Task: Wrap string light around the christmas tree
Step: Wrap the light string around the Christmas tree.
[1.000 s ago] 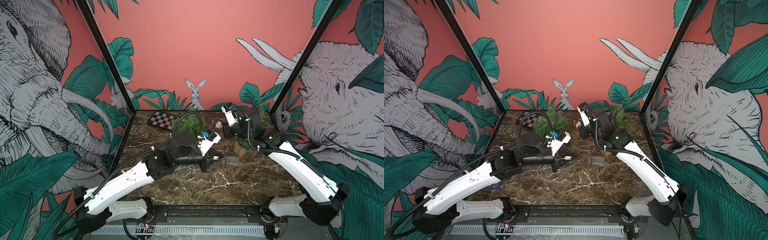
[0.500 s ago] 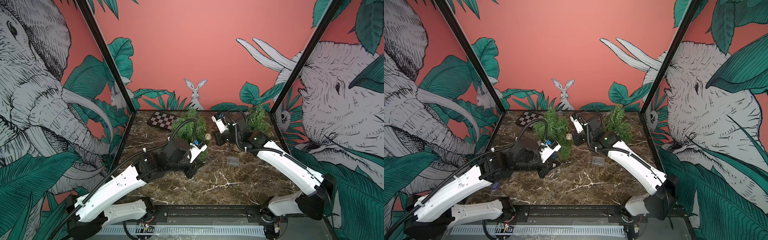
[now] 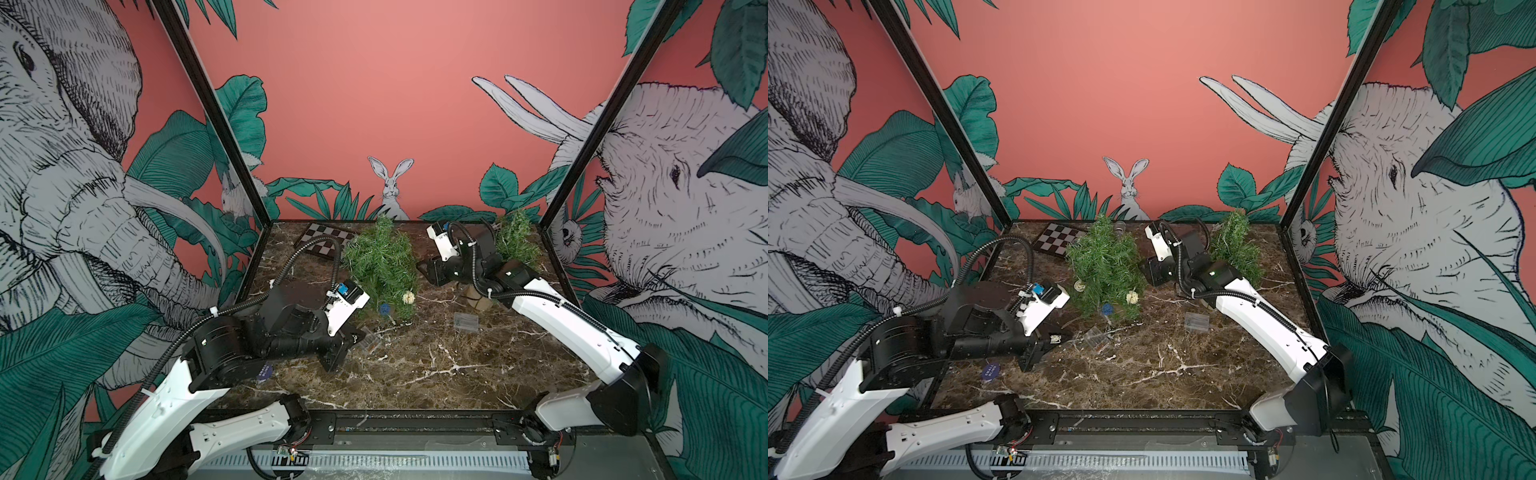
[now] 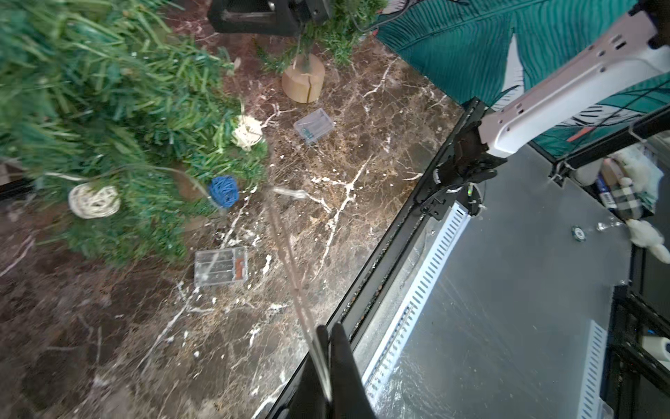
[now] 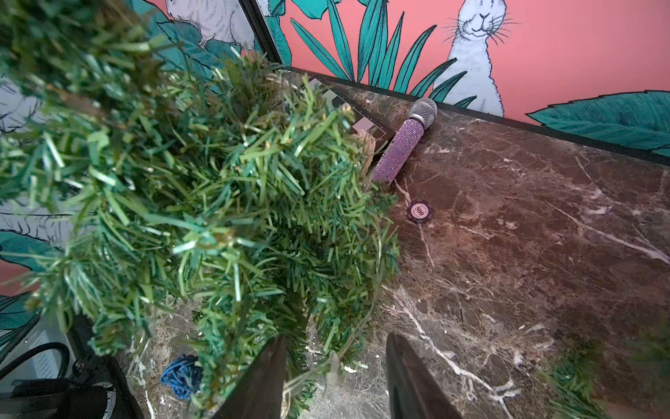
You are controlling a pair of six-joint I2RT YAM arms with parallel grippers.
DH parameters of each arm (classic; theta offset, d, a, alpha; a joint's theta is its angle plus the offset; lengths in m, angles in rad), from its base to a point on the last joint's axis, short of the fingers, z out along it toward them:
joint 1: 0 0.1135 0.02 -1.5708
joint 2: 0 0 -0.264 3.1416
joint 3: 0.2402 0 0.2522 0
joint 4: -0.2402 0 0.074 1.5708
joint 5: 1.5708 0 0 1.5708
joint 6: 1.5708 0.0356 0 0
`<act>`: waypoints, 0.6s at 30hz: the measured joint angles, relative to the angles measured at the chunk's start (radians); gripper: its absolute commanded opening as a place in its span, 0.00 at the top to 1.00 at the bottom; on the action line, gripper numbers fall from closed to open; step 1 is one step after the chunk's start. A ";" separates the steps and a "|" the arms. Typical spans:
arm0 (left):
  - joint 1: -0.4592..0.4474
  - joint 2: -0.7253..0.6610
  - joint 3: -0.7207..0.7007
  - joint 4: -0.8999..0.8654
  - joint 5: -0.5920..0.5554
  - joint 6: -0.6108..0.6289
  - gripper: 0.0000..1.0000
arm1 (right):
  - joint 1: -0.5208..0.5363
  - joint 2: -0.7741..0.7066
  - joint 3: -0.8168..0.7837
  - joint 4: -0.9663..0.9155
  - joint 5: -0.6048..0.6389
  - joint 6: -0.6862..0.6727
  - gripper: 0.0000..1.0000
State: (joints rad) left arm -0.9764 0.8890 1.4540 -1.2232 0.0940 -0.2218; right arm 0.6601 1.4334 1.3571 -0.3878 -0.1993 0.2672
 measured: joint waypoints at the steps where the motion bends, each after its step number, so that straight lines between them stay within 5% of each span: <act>1: 0.013 0.008 0.013 -0.031 -0.024 0.006 0.98 | 0.000 0.008 0.006 0.008 -0.001 0.002 0.53; 8: 0.150 0.094 0.034 -0.185 -0.226 0.055 0.94 | 0.000 0.049 0.038 0.030 -0.005 0.005 0.52; 18: 0.488 0.133 0.034 -0.140 -0.411 0.153 0.96 | -0.027 0.054 0.101 0.025 0.031 -0.036 0.52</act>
State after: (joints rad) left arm -0.4885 1.0218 1.4879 -1.3636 -0.3172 -0.0689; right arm 0.6331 1.4872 1.4586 -0.3626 -0.1680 0.2314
